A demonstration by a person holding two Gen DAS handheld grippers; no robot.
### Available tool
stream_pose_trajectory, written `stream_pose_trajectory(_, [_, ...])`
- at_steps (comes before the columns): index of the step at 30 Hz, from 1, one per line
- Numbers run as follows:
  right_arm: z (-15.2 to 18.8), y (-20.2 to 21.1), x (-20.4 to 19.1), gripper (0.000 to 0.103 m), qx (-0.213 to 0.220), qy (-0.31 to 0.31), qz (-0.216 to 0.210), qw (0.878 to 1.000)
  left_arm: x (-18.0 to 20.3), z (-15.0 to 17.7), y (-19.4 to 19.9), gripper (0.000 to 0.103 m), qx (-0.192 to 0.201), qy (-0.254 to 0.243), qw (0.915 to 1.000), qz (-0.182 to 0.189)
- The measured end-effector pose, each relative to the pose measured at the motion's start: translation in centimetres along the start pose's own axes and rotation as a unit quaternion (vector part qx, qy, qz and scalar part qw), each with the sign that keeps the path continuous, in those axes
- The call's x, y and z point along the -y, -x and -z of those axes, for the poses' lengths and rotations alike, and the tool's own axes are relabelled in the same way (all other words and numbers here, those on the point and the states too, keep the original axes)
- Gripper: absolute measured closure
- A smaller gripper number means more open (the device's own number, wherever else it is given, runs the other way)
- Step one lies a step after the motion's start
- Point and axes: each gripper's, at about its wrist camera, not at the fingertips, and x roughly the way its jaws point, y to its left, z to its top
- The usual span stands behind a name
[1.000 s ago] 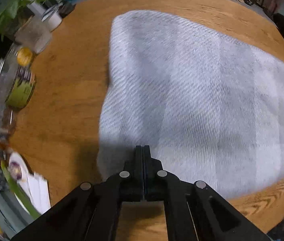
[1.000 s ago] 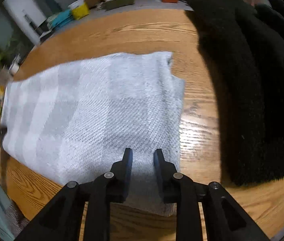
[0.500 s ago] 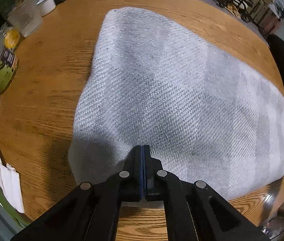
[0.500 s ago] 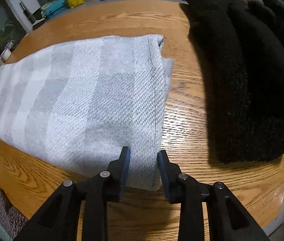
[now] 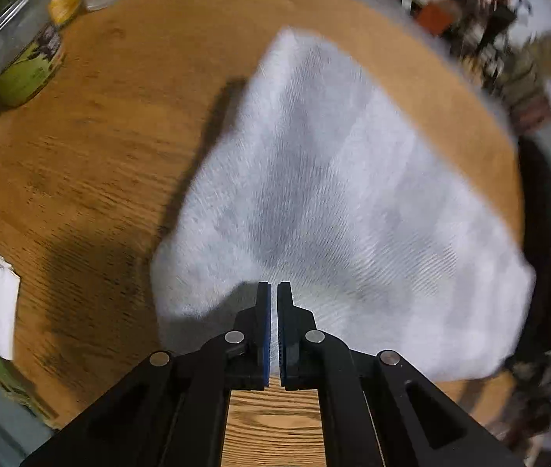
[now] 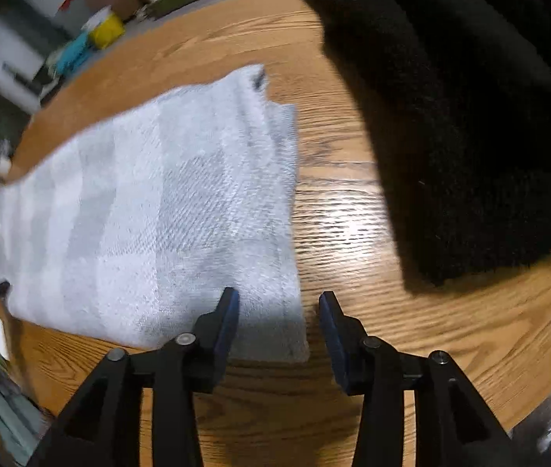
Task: Fold clothes
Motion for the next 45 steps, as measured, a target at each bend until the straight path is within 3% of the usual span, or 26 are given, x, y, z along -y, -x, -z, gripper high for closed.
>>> stream_pose_trajectory(3, [0.5, 0.3, -0.6, 0.052, 0.003, 0.032, 0.011, 0.999, -0.9, -1.4, 0.2, 0.093, 0.001, -0.008, 0.9997, -0.025])
stream_pose_trajectory(5, [0.8, 0.4, -1.0, 0.045, 0.004, 0.050, 0.018, 0.999, -1.4, -2.2, -0.5, 0.076, -0.019, -0.015, 0.9989, -0.040])
stream_pose_trajectory(7, [0.7, 0.3, -0.8, 0.038, 0.002, 0.052, 0.021, 0.998, -1.6, -2.6, -1.7, 0.043, -0.034, -0.033, 0.9978, -0.046])
stream_pose_trajectory(9, [0.8, 0.2, -0.5, 0.033, -0.002, 0.050, 0.016, 0.999, -1.7, -2.9, -2.5, 0.031, -0.039, -0.047, 0.9963, -0.060])
stream_pose_trajectory(13, [1.0, 0.0, 0.4, 0.033, -0.013, 0.030, -0.027, 0.999, -2.8, -3.9, -4.6, 0.030, -0.046, -0.046, 0.9941, -0.087])
stream_pose_trajectory(17, [1.6, -0.8, 0.4, 0.033, -0.038, 0.029, -0.078, 0.996, -4.4, -4.5, -8.1, 0.030, -0.091, -0.022, 0.9940, -0.058])
stream_pose_trajectory(18, [1.9, -1.3, 0.2, 0.033, -0.050, 0.036, -0.081, 0.995, -4.7, -4.8, -8.6, 0.025, -0.086, -0.014, 0.9946, -0.056])
stream_pose_trajectory(23, [2.1, -1.9, -1.6, 0.021, -0.044, 0.034, -0.032, 0.998, -5.6, -5.8, -10.1, 0.023, -0.084, -0.003, 0.9949, -0.056])
stream_pose_trajectory(25, [-1.2, -3.4, -4.8, 0.021, -0.041, 0.021, -0.033, 0.998, -6.0, -6.3, -10.8, 0.023, -0.085, -0.004, 0.9946, -0.058])
stream_pose_trajectory(27, [-2.3, -3.5, -3.6, 0.022, -0.033, 0.013, -0.044, 0.998, -6.3, -6.9, -11.4, 0.023, -0.086, -0.005, 0.9945, -0.059])
stream_pose_trajectory(28, [-4.1, -3.7, -1.7, 0.022, -0.029, 0.013, -0.052, 0.998, -6.5, -7.1, -11.7, 0.023, -0.086, -0.005, 0.9946, -0.059])
stream_pose_trajectory(32, [-5.0, -3.6, 0.6, 0.024, -0.030, -0.003, -0.102, 0.994, -7.2, -7.7, -12.6, 0.022, -0.087, -0.007, 0.9944, -0.061])
stream_pose_trajectory(38, [-6.5, -2.7, 2.2, 0.026, -0.016, -0.042, -0.193, 0.980, -8.7, -7.9, -13.6, 0.006, -0.086, -0.022, 0.9934, -0.072])
stream_pose_trajectory(40, [-7.3, -3.1, 2.3, 0.026, -0.012, -0.046, -0.179, 0.983, -9.1, -8.0, -13.9, 0.006, -0.089, -0.025, 0.9931, -0.072])
stream_pose_trajectory(43, [-8.2, -4.0, 0.9, 0.027, -0.027, -0.028, -0.104, 0.994, -9.8, -8.5, -14.5, 0.006, -0.097, -0.027, 0.9923, -0.073])
stream_pose_trajectory(45, [-8.8, -4.7, -0.6, 0.028, -0.037, -0.015, -0.076, 0.996, -9.9, -8.9, -14.8, 0.008, -0.100, -0.035, 0.9920, -0.069])
